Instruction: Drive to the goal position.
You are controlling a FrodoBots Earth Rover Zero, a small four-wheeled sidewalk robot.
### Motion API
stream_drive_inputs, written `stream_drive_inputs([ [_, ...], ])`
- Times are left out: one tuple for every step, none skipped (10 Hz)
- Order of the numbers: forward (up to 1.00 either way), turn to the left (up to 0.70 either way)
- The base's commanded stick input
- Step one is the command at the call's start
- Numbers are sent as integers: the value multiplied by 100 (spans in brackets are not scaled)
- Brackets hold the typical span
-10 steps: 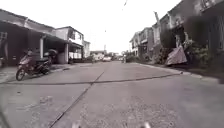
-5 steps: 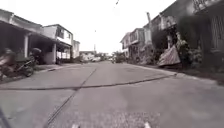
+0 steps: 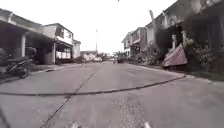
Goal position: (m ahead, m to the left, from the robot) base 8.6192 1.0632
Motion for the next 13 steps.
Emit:
stream_drive_inputs([
  [85, 0],
  [85, 0],
  [85, 0],
  [85, 0],
  [85, 0],
  [85, 0],
  [85, 0],
  [85, 0],
  [85, 0],
  [85, 0],
  [85, 0],
  [85, 0],
  [85, 0],
])
